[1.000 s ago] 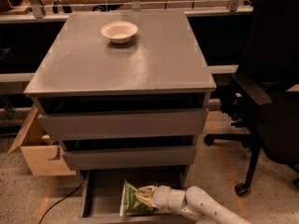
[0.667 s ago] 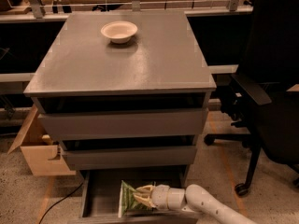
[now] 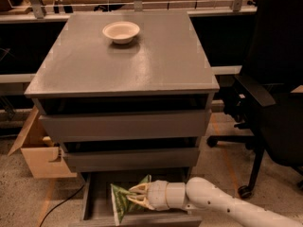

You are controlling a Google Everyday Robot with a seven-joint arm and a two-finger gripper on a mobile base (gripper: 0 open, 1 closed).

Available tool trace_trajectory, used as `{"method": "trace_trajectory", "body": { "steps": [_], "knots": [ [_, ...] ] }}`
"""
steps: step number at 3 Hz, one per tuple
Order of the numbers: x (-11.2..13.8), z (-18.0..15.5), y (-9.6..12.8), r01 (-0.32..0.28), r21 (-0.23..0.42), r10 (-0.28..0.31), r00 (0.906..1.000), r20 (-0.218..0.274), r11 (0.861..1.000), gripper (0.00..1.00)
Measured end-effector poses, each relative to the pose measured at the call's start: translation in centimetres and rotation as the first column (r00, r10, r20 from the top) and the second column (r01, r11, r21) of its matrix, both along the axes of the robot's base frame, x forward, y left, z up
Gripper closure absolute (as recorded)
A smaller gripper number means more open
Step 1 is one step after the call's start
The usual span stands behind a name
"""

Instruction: Pick green jalapeno chip bag from bottom drawer and place on counter

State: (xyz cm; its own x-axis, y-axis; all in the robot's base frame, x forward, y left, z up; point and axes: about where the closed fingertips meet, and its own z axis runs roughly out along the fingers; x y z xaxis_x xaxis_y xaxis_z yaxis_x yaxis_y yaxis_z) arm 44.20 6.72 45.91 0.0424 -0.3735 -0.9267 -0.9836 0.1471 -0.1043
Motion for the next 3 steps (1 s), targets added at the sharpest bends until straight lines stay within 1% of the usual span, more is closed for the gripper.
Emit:
{"method": "trace_trajectory", "body": {
  "steps": [1, 2, 3],
  "knots": [
    [-0.9, 5.4, 0.4, -0.041, -0.069, 0.047, 0.9944, 0.095, 0.997, 1.0],
    [-1.2, 10.3, 1.3, -0.061, -0.152, 0.087, 0.9819, 0.169, 0.986, 1.0],
    [-0.8, 11.5, 1.0, -0.057, -0.182, 0.093, 0.9759, 0.197, 0.982, 1.0]
  ]
}}
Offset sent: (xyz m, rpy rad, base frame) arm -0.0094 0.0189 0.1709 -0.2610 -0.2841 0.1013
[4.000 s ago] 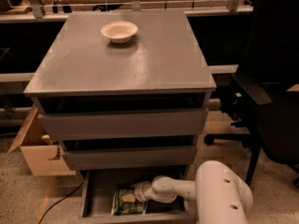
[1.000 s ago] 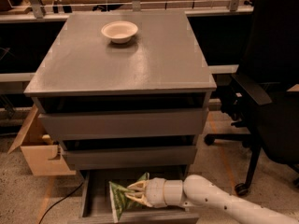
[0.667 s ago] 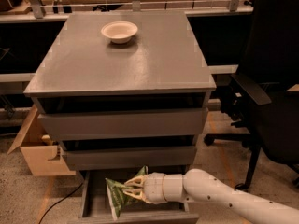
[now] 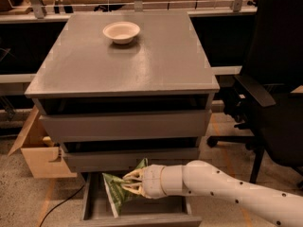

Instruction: Pick green jalapeno chip bag from bottom drawer and place on counter

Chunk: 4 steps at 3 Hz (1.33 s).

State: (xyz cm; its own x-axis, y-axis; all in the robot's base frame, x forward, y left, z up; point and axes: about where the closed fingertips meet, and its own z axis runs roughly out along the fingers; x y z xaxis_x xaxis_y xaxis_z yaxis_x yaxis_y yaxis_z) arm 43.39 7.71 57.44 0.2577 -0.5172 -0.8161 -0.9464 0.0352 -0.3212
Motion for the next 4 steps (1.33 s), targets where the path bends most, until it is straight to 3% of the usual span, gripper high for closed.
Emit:
{"method": "trace_trajectory", "body": {
  "steps": [1, 2, 3, 4],
  "knots": [
    [0.0, 0.0, 0.0, 0.0, 0.0, 0.0, 1.0, 0.0, 1.0, 1.0],
    [0.4, 1.9, 0.5, -0.025, -0.009, 0.026, 0.9989, 0.04, 1.0, 1.0],
    [0.4, 6.5, 1.2, -0.072, -0.05, 0.078, 0.9879, 0.134, 0.996, 1.0],
    [0.3, 12.0, 1.3, -0.08, -0.115, 0.107, 0.9628, 0.248, 0.99, 1.0]
  ]
}}
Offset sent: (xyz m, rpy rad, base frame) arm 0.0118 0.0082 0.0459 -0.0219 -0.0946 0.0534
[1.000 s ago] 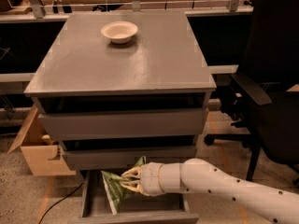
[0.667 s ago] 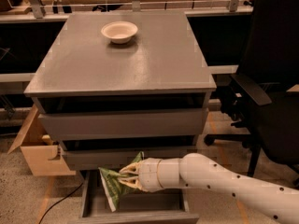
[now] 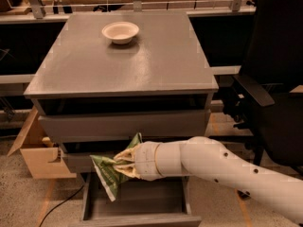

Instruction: Pick green jalapeno chip bag from bottom drawer and place on counter

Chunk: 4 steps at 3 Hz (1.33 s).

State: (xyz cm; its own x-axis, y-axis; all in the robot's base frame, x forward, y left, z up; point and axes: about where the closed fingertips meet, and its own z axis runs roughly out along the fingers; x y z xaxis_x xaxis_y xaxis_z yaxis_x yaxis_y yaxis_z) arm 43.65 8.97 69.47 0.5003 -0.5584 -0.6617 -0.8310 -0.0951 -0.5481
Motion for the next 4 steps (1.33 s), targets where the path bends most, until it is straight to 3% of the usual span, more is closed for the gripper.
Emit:
{"method": "trace_trajectory", "body": {
  "steps": [1, 2, 3, 4],
  "knots": [
    [0.7, 6.8, 0.4, -0.002, -0.101, 0.016, 0.9899, 0.141, 0.995, 1.0],
    [2.0, 11.5, 1.5, -0.006, -0.171, 0.044, 0.9748, 0.219, 0.985, 1.0],
    [4.1, 15.5, 2.9, -0.008, -0.249, 0.076, 0.9613, 0.265, 0.969, 1.0],
    [3.9, 16.2, 4.8, -0.042, -0.252, 0.112, 0.9559, 0.271, 0.967, 1.0]
  ]
}}
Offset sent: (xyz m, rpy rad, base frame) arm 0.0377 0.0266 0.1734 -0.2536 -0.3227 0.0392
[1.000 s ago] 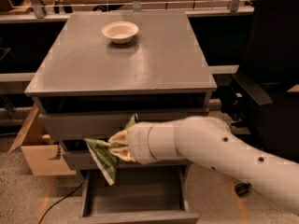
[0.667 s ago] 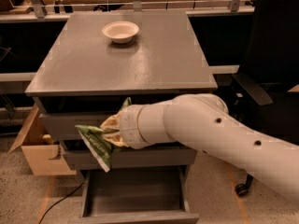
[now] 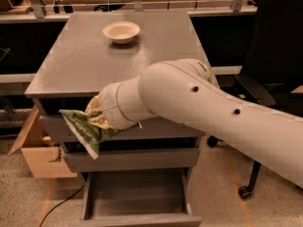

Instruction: Pick green jalapeno chip bag from bottom drawer and place on counter

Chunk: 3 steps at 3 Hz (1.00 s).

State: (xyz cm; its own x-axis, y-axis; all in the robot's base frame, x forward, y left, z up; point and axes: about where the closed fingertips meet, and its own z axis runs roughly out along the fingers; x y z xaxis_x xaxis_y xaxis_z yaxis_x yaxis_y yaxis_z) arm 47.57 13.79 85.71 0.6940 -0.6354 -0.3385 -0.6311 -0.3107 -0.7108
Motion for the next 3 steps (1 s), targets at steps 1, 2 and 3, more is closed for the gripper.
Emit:
{"method": "trace_trajectory", "body": {
  "steps": [1, 2, 3],
  "knots": [
    [0.0, 0.0, -0.1, 0.002, -0.001, -0.002, 1.0, 0.0, 1.0, 1.0],
    [1.5, 1.2, 0.4, -0.027, -0.02, 0.028, 0.9989, 0.039, 0.999, 1.0],
    [4.4, 3.8, 0.5, -0.057, -0.063, 0.063, 0.9917, 0.112, 0.996, 1.0]
  ]
}}
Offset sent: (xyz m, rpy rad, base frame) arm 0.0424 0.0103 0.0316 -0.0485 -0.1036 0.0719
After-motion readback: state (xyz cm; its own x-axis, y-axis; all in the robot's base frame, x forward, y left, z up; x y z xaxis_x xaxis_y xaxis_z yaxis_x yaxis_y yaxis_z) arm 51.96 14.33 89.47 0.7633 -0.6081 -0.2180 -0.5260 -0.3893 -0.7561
